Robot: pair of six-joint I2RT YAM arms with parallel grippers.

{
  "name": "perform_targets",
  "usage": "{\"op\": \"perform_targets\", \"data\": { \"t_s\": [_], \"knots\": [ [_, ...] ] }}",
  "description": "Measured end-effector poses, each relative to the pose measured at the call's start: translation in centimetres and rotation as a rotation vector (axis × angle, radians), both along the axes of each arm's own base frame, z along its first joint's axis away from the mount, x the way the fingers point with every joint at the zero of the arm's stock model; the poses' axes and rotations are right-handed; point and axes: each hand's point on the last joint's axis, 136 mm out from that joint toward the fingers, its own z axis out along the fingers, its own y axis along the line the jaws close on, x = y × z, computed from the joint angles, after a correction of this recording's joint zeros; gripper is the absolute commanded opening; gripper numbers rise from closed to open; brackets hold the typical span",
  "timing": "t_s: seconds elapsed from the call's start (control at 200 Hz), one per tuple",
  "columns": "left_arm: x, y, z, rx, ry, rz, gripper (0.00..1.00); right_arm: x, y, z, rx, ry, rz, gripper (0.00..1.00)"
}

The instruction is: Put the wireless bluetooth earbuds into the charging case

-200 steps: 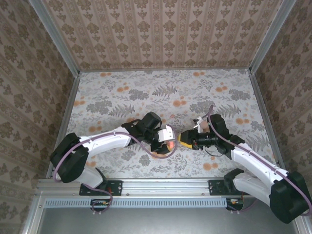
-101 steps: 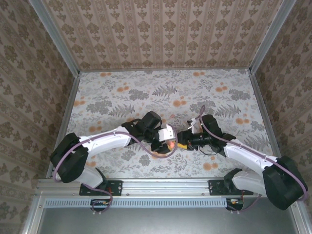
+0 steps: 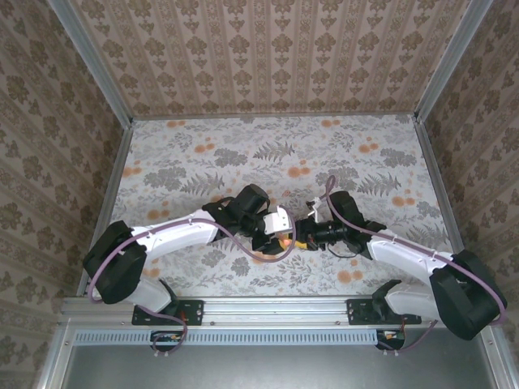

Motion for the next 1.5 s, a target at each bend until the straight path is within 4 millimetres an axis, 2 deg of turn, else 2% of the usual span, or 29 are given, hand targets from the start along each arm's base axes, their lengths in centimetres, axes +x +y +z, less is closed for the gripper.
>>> {"op": "perform_targets", "data": {
  "t_s": [0.21,0.29,0.49,0.625,0.725,0.82,0.935,0.99,1.15,1.355,1.43,1.495],
  "knots": [
    [-0.1,0.1,-0.1,0.008,0.009,0.006,0.50,-0.1,0.2,0.0,0.003,0.002,0.010,0.27],
    [-0.1,0.2,-0.2,0.012,0.013,0.010,0.54,-0.2,0.3,0.0,0.003,0.000,0.014,0.26],
    [0.1,0.0,0.0,0.004,0.018,0.030,0.79,-0.2,0.4,0.1,-0.012,-0.026,0.037,0.23],
    [0.7,-0.2,0.6,-0.019,0.007,0.057,0.88,-0.3,0.3,0.2,-0.052,-0.067,0.075,0.24],
    [1.4,-0.1,2.0,-0.058,-0.004,0.094,0.94,0.1,0.1,0.6,-0.072,-0.127,0.101,0.23],
    [2.1,0.6,3.5,-0.114,-0.011,0.128,0.91,0.5,-0.1,1.1,-0.087,-0.191,0.129,0.24],
    [2.3,2.0,4.8,-0.172,-0.005,0.159,0.75,1.1,0.0,1.5,-0.108,-0.260,0.171,0.23],
    [2.3,2.6,5.4,-0.201,0.000,0.166,0.70,1.3,0.0,1.7,-0.119,-0.298,0.199,0.23],
    [2.4,4.1,7.0,-0.265,0.011,0.182,0.69,1.3,0.2,2.5,-0.136,-0.418,0.294,0.24],
    [1.9,4.7,8.1,-0.302,0.048,0.146,0.68,0.5,0.1,3.6,-0.157,-0.587,0.443,0.22],
    [1.0,4.7,8.5,-0.297,0.065,0.092,0.65,0.0,0.0,4.3,-0.159,-0.657,0.503,0.22],
    [0.2,4.6,9.0,-0.294,0.066,0.030,0.58,-0.3,-0.1,5.0,-0.160,-0.720,0.556,0.20]
  ]
}}
